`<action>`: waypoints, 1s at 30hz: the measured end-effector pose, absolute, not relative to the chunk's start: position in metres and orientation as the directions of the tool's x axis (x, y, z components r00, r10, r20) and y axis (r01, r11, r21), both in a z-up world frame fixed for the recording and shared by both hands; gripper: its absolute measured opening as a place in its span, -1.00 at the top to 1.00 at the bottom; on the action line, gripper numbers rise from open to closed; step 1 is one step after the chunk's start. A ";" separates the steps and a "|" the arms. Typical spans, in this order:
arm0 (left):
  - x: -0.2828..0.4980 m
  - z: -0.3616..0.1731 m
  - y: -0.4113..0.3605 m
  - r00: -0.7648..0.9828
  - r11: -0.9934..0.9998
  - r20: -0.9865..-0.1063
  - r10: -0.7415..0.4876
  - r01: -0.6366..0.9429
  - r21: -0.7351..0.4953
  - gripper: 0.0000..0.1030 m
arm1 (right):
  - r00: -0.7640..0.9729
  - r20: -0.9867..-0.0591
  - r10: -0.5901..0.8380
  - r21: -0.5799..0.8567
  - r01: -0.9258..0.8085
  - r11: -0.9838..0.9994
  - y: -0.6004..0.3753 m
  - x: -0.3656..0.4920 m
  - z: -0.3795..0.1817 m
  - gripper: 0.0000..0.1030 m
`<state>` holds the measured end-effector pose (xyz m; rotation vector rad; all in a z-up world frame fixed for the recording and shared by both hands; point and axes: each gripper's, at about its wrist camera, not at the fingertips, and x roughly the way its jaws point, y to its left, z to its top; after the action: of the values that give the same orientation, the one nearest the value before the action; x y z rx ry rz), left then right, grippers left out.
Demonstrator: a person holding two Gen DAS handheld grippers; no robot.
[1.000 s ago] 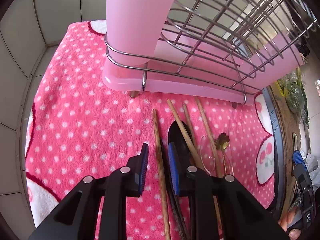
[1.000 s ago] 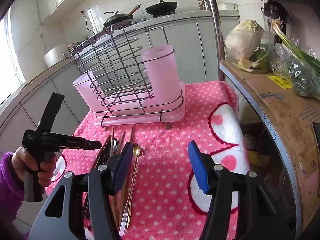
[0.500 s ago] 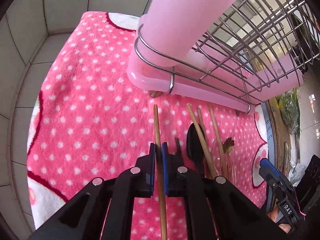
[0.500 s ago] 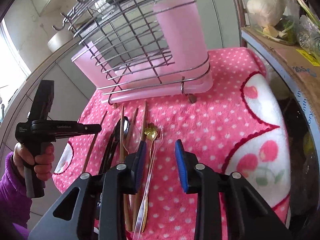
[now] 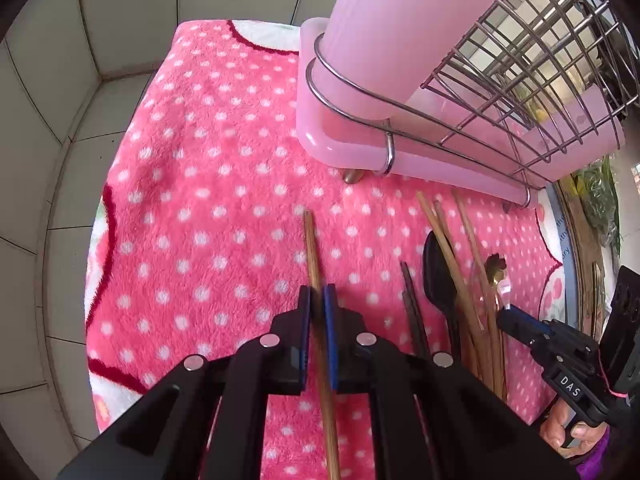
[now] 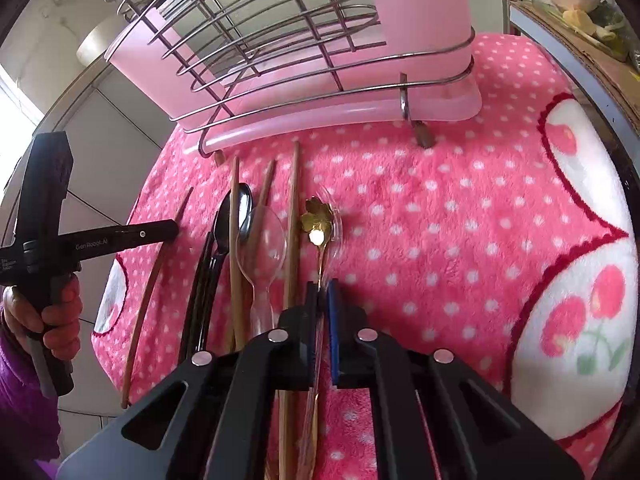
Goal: Organize utensils
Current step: 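Lower the left tool to a wooden chopstick while the right tool lowers to the clear plastic spoon, then close the left tool on the chopstick while the right tool closes on the clear spoon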
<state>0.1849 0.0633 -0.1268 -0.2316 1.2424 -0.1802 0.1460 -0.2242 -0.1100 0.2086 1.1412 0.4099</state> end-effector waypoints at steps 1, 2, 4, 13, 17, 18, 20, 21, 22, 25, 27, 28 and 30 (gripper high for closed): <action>0.186 -0.128 0.060 0.309 0.964 -0.916 -0.258 0.013 -0.267 0.87 | 0.361 -0.838 0.408 0.358 -0.200 0.912 -0.227 0.144 -0.109 0.92; 0.186 -0.127 0.060 0.307 0.964 -0.917 -0.256 0.015 -0.264 0.87 | 0.368 -0.839 0.401 0.356 -0.186 0.916 -0.232 0.142 -0.109 0.93; 0.187 -0.128 0.056 0.302 0.964 -0.918 -0.256 0.012 -0.264 0.86 | 0.381 -0.837 0.392 0.366 -0.142 0.920 -0.247 0.137 -0.108 0.93; 0.192 -0.131 0.054 0.288 0.962 -0.920 -0.264 0.006 -0.274 0.84 | 0.393 -0.834 0.388 0.413 -0.023 0.910 -0.280 0.131 -0.114 0.92; 0.195 -0.131 0.050 0.271 0.965 -0.928 -0.255 0.014 -0.261 0.83 | 0.353 -0.857 0.376 0.391 -0.031 0.920 -0.270 0.139 -0.115 0.84; 0.197 -0.131 0.048 0.263 0.967 -0.931 -0.252 0.021 -0.256 0.82 | 0.341 -0.860 0.380 0.392 -0.038 0.919 -0.269 0.142 -0.114 0.77; 0.201 -0.130 0.045 0.244 0.969 -0.938 -0.245 0.038 -0.244 0.82 | 0.320 -0.862 0.394 0.400 -0.048 0.915 -0.268 0.148 -0.113 0.65; 0.203 -0.130 0.043 0.234 0.970 -0.941 -0.243 0.042 -0.240 0.81 | 0.305 -0.863 0.403 0.407 -0.054 0.912 -0.267 0.151 -0.114 0.59; 0.205 -0.130 0.042 0.225 0.971 -0.944 -0.240 0.046 -0.236 0.81 | 0.290 -0.864 0.412 0.414 -0.058 0.909 -0.267 0.154 -0.114 0.58; 0.210 -0.130 0.037 0.206 0.974 -0.952 -0.225 0.061 -0.217 0.80 | 0.258 -0.872 0.415 0.413 -0.066 0.908 -0.266 0.161 -0.113 0.58; 0.212 -0.129 0.034 0.201 0.977 -0.956 -0.214 0.066 -0.205 0.80 | 0.251 -0.873 0.418 0.415 -0.068 0.907 -0.267 0.162 -0.113 0.58; 0.213 -0.129 0.032 0.202 0.978 -0.957 -0.208 0.068 -0.198 0.80 | 0.249 -0.874 0.417 0.413 -0.071 0.908 -0.267 0.162 -0.113 0.59; 0.213 -0.128 0.029 0.212 0.980 -0.958 -0.194 0.076 -0.182 0.81 | 0.260 -0.884 0.388 0.383 -0.073 0.921 -0.267 0.161 -0.113 0.90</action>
<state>0.2127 0.0285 -0.1285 -0.1032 1.3445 -0.1879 0.1611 -0.2669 -0.1127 0.2886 1.2741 0.3181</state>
